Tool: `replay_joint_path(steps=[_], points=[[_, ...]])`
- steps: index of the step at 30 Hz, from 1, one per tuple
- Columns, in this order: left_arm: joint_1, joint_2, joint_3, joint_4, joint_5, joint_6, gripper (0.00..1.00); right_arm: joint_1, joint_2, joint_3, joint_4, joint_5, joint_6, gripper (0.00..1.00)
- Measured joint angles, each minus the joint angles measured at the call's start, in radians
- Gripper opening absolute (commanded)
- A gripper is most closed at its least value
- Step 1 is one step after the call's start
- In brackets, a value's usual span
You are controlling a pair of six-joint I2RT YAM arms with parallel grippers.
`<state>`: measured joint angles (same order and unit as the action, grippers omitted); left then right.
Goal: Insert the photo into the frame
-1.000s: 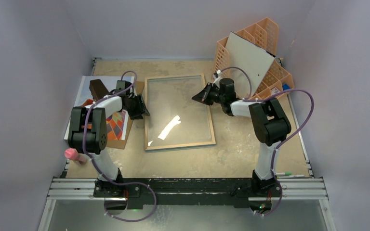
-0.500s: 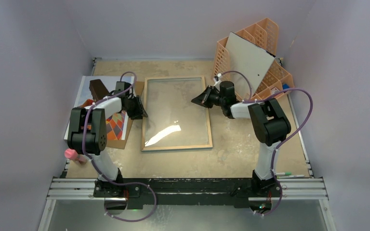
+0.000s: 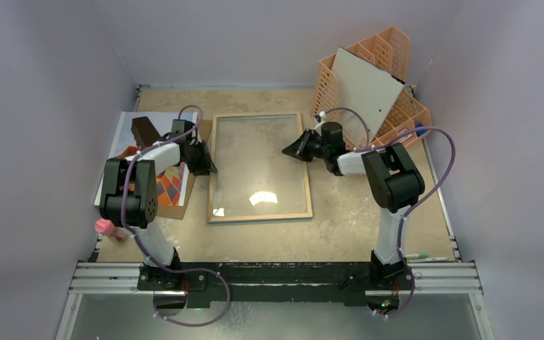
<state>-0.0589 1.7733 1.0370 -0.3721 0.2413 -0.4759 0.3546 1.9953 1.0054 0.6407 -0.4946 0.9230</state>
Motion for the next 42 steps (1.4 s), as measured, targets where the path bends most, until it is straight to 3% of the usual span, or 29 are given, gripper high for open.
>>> replay_joint_path(steps=[12,21,28,30,32,42], points=[[-0.027,0.002,0.019,-0.026,-0.040,0.014,0.28,0.008,0.001,0.000,-0.016,0.006,0.000,0.06],[-0.031,0.006,0.024,-0.030,-0.053,0.016,0.25,0.011,0.001,0.000,-0.026,0.008,-0.002,0.11],[-0.094,0.021,0.064,-0.083,-0.197,0.023,0.20,0.011,0.001,0.000,-0.046,0.010,-0.004,0.14],[-0.101,0.026,0.073,-0.096,-0.217,0.023,0.18,0.012,0.001,0.002,-0.062,0.010,-0.006,0.18],[-0.113,0.030,0.084,-0.112,-0.248,0.015,0.17,0.013,0.001,0.010,-0.092,0.010,-0.011,0.29],[-0.114,0.032,0.089,-0.118,-0.252,0.013,0.18,0.015,-0.056,0.052,-0.309,0.014,-0.054,0.53]])
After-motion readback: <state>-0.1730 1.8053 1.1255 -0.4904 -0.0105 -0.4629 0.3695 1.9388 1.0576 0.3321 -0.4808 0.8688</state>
